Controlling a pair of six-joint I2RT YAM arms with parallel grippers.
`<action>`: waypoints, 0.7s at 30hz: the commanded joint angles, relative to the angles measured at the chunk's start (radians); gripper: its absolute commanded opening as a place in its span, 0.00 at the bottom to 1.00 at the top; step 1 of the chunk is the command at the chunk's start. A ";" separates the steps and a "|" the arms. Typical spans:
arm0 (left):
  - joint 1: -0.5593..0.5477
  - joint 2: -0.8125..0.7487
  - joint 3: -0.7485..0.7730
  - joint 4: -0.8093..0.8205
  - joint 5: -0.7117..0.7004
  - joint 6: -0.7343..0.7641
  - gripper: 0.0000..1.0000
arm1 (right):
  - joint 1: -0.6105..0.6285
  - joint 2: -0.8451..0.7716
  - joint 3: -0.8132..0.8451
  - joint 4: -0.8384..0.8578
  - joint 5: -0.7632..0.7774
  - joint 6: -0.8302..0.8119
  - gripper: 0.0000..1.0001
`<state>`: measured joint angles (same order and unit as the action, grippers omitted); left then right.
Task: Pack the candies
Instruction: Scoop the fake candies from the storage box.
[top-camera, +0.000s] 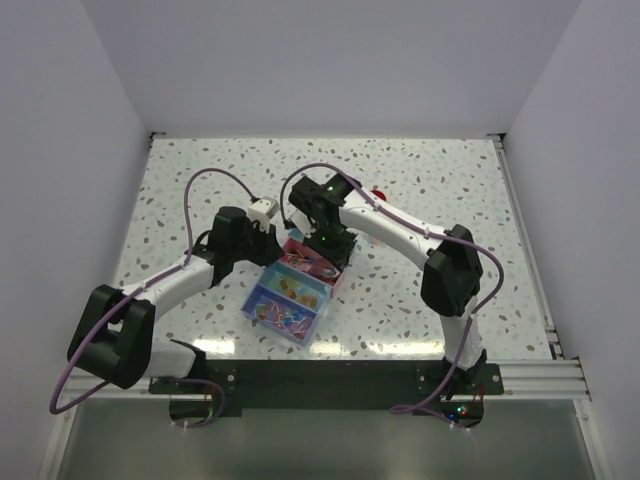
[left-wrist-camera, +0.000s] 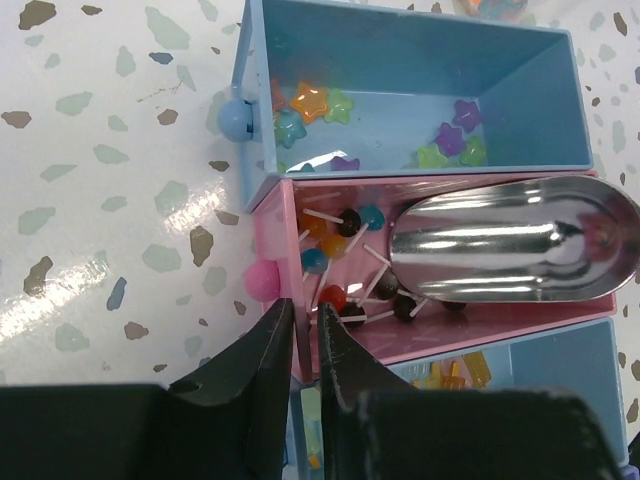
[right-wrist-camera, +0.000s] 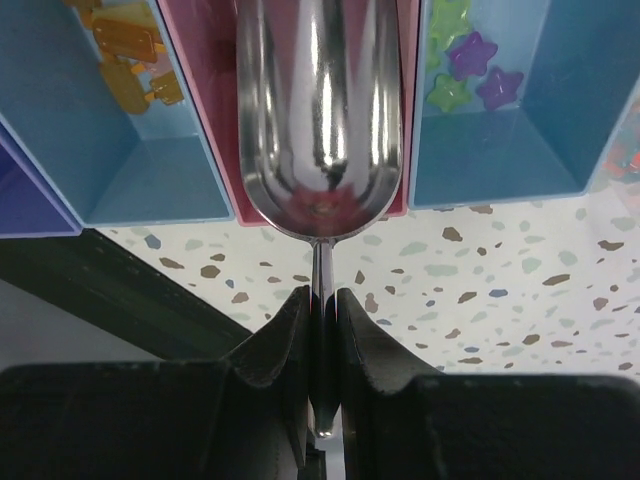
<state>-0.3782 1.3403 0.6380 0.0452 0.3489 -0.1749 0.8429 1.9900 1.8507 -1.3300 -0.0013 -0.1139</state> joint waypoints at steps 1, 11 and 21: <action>-0.011 0.008 0.017 0.044 0.051 -0.023 0.20 | 0.018 0.035 0.061 -0.230 0.080 0.025 0.00; -0.014 0.000 0.015 0.055 0.070 -0.034 0.15 | 0.039 0.131 0.172 -0.215 0.093 0.036 0.00; -0.028 -0.004 -0.003 0.096 0.113 -0.075 0.08 | 0.051 0.161 0.145 -0.002 0.026 0.074 0.00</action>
<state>-0.3737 1.3445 0.6353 0.0513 0.3470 -0.2436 0.8848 2.1365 2.0220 -1.3983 0.0349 -0.0761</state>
